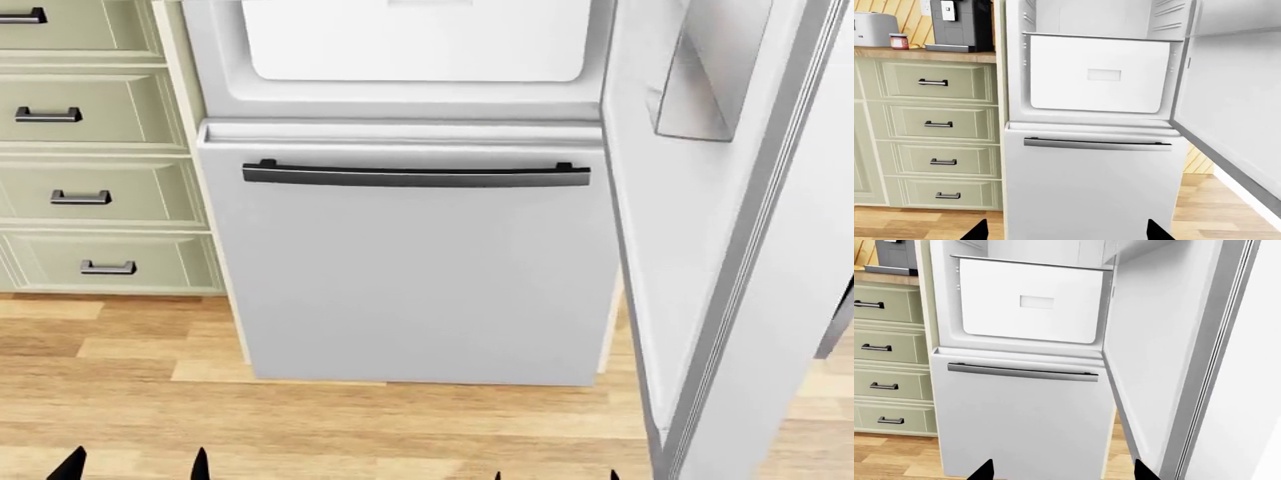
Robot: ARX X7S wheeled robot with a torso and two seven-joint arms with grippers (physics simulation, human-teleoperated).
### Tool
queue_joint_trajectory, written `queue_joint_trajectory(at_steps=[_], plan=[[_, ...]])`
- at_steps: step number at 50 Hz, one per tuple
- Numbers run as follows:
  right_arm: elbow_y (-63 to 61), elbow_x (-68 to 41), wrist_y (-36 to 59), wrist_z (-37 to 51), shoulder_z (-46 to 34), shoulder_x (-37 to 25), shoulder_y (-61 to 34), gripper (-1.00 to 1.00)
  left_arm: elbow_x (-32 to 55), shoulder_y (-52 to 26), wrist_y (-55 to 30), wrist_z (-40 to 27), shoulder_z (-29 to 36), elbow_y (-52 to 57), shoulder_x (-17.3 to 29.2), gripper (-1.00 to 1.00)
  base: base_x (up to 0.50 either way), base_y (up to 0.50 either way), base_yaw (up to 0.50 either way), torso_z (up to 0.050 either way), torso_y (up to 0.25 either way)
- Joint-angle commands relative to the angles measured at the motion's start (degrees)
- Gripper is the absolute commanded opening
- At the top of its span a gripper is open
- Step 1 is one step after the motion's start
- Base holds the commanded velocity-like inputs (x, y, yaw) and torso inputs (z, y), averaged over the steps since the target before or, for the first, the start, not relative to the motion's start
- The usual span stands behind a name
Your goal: Close the fridge door
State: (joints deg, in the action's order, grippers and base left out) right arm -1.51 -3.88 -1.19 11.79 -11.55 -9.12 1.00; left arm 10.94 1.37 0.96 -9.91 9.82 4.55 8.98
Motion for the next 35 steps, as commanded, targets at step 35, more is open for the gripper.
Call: queue_joint_trajectory(at_steps=[35], plan=[[-0.44, -1.22, -0.8, 1.91, -1.31, -1.23, 0.04, 1.0, 1.08, -0.13, 0.54, -1.48, 1.59, 0.18, 1.48, 1.0, -0.1, -0.43, 0.0, 0.0, 0.0]])
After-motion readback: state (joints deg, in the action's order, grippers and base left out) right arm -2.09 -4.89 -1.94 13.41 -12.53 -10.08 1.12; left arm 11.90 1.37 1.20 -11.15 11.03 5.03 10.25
